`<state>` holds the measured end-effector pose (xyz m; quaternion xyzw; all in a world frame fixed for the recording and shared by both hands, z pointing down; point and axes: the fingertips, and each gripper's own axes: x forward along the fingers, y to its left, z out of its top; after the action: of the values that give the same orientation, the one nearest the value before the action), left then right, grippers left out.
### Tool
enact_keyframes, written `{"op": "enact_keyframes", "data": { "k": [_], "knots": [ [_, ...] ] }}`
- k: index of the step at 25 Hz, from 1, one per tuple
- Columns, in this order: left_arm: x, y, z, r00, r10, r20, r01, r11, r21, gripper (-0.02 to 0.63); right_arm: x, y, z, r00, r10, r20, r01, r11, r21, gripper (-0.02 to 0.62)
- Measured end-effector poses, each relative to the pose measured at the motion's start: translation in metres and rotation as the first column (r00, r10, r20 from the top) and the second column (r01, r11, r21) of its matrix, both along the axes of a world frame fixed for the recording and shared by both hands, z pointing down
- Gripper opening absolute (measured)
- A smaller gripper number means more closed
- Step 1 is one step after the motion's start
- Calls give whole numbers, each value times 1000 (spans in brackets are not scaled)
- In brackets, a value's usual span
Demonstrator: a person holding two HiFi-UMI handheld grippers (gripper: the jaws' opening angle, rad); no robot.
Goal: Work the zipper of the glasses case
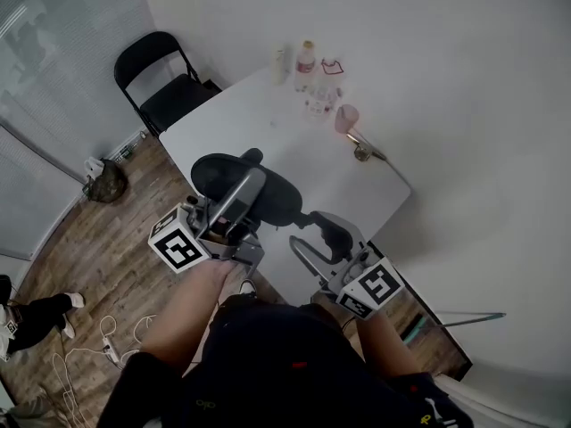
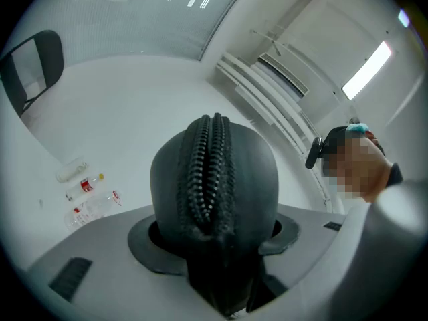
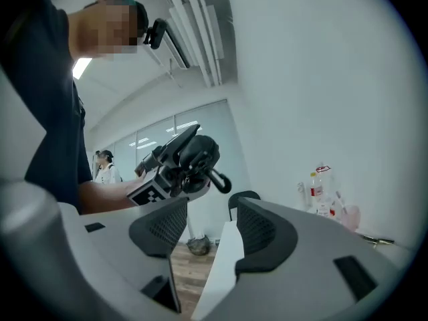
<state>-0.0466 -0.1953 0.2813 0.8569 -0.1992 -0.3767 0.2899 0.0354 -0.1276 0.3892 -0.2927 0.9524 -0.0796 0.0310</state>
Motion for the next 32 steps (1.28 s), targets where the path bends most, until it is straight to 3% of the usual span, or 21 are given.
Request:
{"op": "enact_keyframes", "data": {
  "k": [4,9,19,32],
  "knots": [
    [1,0,-14,1000,-16,15,16,1000,12,265,-21,7,-2,999,30,-32,-29,999,21,207],
    [6,3,-19,1000,-16,25,16,1000,22,265,-34,8,-22,993,92,-68,-81,986,149,141],
    [6,0,-6,999,-40,34,40,999,-17,265,-41,5,-28,992,101,-80,-88,984,157,28],
    [-3,-2,3,995,-77,68,79,997,-23,261,-26,-1,-21,969,158,-192,-119,973,198,18]
  ]
}}
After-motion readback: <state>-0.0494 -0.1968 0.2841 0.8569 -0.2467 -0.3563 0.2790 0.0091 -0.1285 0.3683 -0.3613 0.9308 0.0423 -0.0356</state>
